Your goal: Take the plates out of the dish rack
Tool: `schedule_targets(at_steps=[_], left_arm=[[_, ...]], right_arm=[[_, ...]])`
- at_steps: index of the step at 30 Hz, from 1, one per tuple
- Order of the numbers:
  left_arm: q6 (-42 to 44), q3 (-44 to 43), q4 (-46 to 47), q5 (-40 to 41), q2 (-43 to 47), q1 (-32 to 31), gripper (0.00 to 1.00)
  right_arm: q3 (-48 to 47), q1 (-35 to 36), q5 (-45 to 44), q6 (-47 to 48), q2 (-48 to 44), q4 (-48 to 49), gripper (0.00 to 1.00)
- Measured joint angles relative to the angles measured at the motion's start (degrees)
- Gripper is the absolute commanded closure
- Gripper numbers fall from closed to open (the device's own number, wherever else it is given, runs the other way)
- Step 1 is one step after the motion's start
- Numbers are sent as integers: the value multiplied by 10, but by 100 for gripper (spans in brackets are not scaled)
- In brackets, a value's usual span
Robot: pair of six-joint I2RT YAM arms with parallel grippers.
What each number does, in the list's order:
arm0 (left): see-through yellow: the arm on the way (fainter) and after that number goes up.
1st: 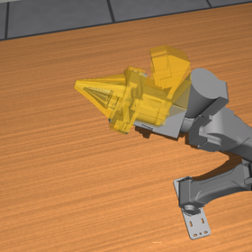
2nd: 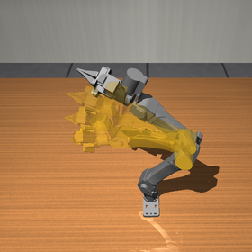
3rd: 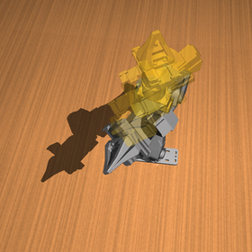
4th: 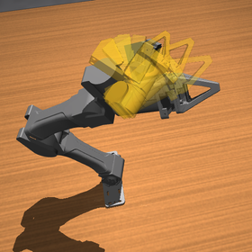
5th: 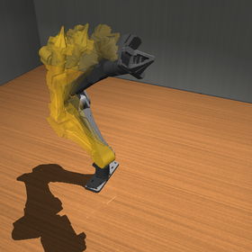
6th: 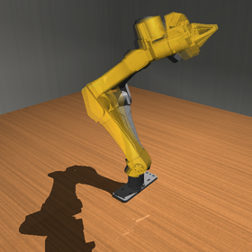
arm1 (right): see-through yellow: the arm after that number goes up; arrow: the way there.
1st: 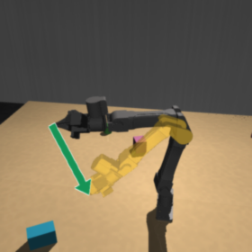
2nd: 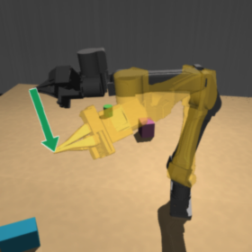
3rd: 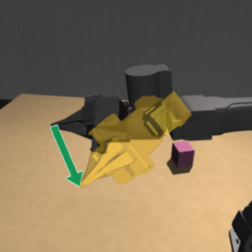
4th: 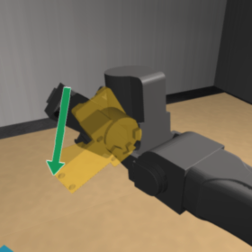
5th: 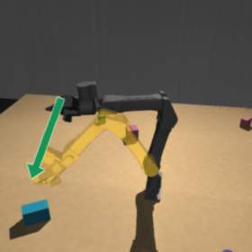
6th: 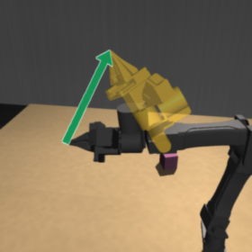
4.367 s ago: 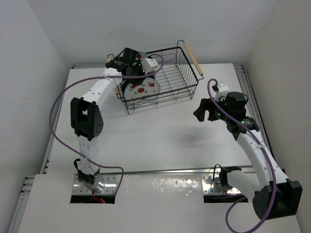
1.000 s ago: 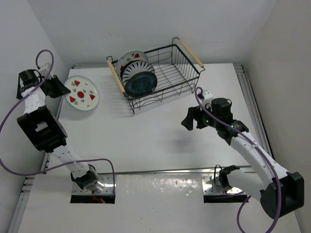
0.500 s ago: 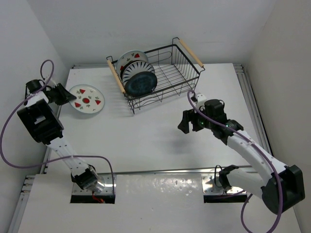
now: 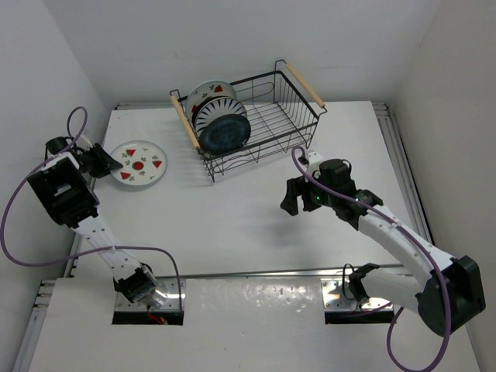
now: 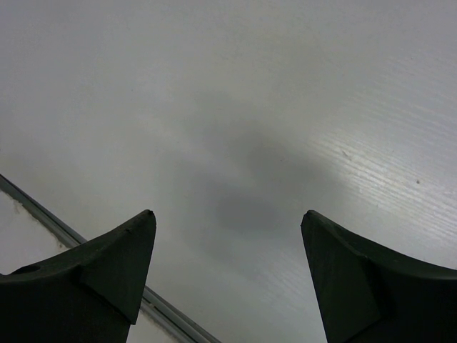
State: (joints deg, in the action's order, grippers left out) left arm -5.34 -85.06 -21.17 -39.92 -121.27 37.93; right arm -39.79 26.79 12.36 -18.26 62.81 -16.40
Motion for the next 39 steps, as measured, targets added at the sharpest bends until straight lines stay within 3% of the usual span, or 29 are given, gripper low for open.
schedule_targets(at_steps=[14,25,35,39], left_arm=[[1,-1,-2,23,-17,0,51],[13,-8,-4,38,-11,0,31],[34,-17,-39,77,5,0,28],[38,-17,-54,86,63,-6,29]], right_arm=[[-1,1,-5,0,0,-4,18],[-16,5,-13,3,0,-15,16],[-26,6,-16,7,0,-23,15],[-26,7,-19,7,-1,-23,15]])
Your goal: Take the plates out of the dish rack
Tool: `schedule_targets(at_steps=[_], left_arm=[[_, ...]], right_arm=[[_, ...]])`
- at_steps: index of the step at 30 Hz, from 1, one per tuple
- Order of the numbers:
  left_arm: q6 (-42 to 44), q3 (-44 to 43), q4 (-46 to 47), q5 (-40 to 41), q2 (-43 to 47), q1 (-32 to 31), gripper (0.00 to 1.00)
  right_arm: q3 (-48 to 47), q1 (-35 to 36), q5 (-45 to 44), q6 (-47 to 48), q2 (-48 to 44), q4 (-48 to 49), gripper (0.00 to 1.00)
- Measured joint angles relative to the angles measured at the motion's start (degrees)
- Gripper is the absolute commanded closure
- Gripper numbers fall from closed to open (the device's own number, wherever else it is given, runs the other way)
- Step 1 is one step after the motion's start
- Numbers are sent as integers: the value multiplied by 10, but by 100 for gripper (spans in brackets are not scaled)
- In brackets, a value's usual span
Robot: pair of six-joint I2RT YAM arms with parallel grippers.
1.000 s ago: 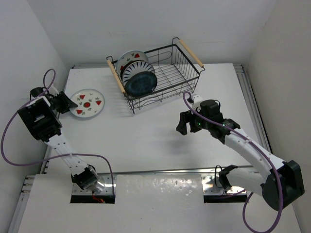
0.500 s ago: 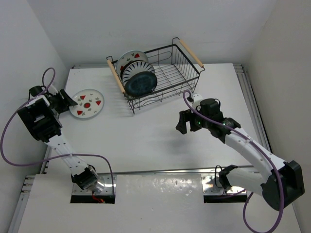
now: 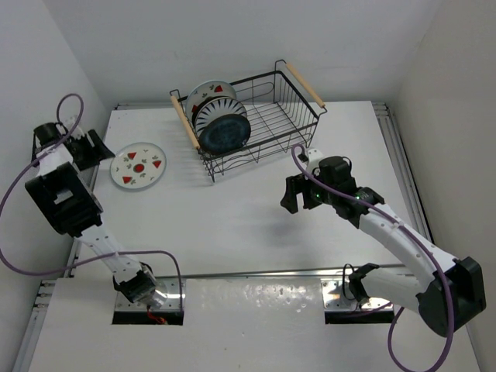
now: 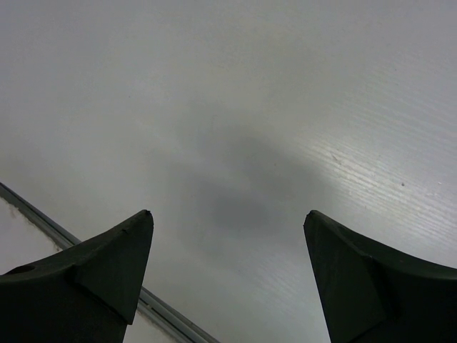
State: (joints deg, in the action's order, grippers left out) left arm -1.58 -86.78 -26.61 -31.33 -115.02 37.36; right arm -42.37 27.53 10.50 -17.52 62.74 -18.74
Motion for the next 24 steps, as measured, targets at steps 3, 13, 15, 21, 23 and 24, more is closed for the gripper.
schedule_targets(at_steps=[3,13,15,21,23,24], left_arm=[[19,-19,-2,13,73,-23,30],[151,-361,-96,2,97,-352,28],[167,-401,-119,0,60,-407,28],[181,-412,-158,50,-45,-495,29],[181,-411,-165,74,-71,-508,30],[181,-410,-167,86,-79,-512,30]], right_arm=[[0,0,-8,0,-1,0,15],[9,0,-30,-16,-8,16,16],[16,0,-34,-19,-15,20,17],[36,0,-46,-20,-33,19,16],[46,0,-47,-21,-39,19,16],[51,0,-48,-21,-41,19,16]])
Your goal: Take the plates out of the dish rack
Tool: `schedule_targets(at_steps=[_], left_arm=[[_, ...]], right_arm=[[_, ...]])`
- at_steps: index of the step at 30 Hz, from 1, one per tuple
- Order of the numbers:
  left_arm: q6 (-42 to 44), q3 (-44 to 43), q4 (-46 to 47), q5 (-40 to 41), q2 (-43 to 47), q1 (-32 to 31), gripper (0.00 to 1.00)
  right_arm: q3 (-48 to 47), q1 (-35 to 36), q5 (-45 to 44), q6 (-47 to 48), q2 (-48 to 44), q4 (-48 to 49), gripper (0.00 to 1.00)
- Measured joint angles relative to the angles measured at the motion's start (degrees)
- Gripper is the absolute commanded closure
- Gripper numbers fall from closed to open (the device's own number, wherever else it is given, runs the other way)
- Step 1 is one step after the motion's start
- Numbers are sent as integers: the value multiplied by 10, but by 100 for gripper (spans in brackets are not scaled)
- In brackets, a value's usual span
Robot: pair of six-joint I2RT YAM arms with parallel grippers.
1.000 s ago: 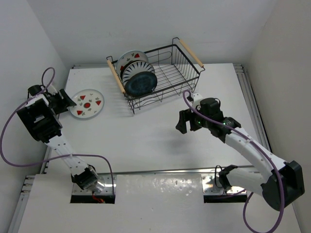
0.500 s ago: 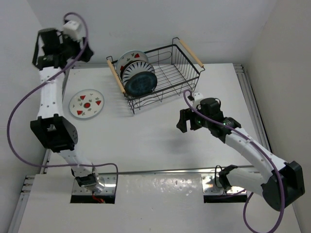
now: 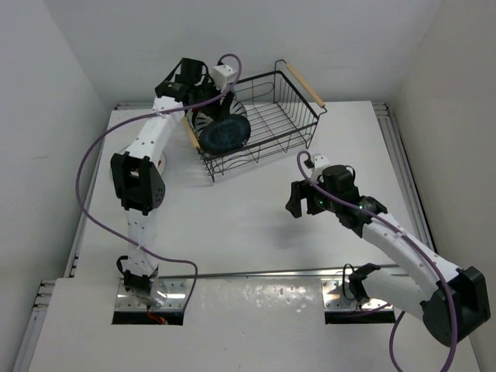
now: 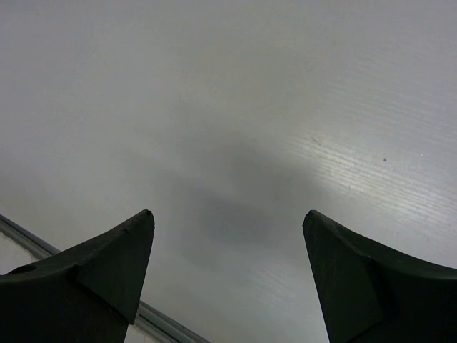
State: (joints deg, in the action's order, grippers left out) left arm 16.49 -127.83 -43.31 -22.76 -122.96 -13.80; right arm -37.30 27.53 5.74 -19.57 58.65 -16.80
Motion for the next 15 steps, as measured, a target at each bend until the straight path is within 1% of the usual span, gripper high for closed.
schedule_targets(at_steps=[8,15], left_arm=[[6,0,7,79,-24,-20,32],[7,15,16,93,-40,-22,36]], right_arm=[[19,0,-2,-3,-1,0,16],[19,0,-2,-3,17,0,16]])
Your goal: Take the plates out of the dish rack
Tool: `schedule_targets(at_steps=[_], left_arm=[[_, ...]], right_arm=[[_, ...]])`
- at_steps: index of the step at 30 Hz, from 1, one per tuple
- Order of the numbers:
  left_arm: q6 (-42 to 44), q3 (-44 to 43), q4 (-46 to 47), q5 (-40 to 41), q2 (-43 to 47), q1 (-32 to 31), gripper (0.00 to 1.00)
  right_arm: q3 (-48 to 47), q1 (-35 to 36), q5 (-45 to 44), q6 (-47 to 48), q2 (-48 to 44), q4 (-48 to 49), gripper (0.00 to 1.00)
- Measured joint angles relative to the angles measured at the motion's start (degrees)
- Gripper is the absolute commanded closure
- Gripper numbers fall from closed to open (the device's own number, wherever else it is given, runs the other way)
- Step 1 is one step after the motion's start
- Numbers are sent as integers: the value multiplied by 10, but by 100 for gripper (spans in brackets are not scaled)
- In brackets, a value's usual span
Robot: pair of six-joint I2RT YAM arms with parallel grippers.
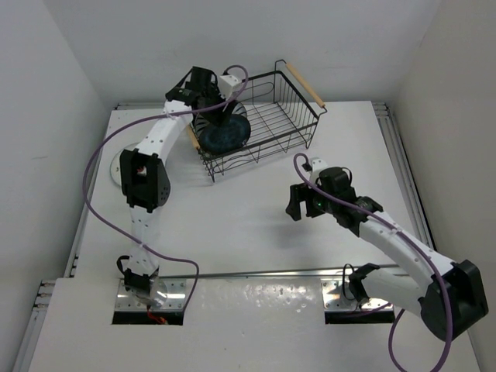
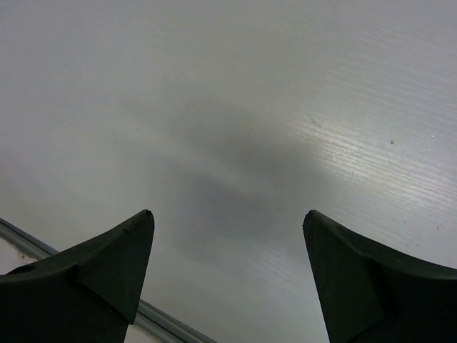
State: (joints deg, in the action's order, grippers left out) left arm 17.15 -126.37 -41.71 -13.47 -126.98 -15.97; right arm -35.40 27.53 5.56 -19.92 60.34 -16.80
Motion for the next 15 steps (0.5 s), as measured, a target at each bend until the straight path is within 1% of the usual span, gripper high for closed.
schedule_targets(at_steps=[6,9,11,12,14,15], left_arm=[[4,11,1,6,-25,-1,42],[6,15,3,10,-32,-1,47],[9,16,9,14,-34,-1,52],[9,16,11,15,-34,0,57],[13,17,15,18,-34,0,60],[14,18,17,18,-34,1,65]], right_arm=[[0,0,5,0,20,0,16],[-1,0,7,0,28,0,16],[-1,0,8,0,31,-1,16],[-1,0,9,0,32,-2,16],[-1,0,9,0,32,-4,16],[-1,0,9,0,32,-4,16]])
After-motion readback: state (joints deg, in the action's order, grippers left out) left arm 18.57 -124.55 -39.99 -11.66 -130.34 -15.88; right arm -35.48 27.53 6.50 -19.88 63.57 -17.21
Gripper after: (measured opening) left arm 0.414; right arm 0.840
